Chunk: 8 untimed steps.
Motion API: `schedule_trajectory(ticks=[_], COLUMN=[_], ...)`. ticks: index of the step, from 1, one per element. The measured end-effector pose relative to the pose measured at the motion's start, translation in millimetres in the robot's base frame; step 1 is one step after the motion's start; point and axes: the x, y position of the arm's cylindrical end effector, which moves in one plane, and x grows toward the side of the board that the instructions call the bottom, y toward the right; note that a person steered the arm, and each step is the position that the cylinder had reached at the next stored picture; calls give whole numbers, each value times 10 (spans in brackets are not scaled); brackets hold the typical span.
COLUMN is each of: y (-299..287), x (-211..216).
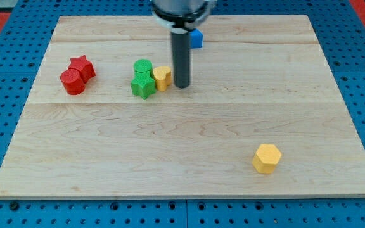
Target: Slide the blue cube towards top right of the green circle
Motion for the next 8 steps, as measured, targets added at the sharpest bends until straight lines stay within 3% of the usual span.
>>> schedule_trajectory(ticks=[1,2,3,4,5,7,8], y=[611,1294,1418,1212,874,216,46], x=[106,-440,-1181,-1872,-2034,-2005,-1743])
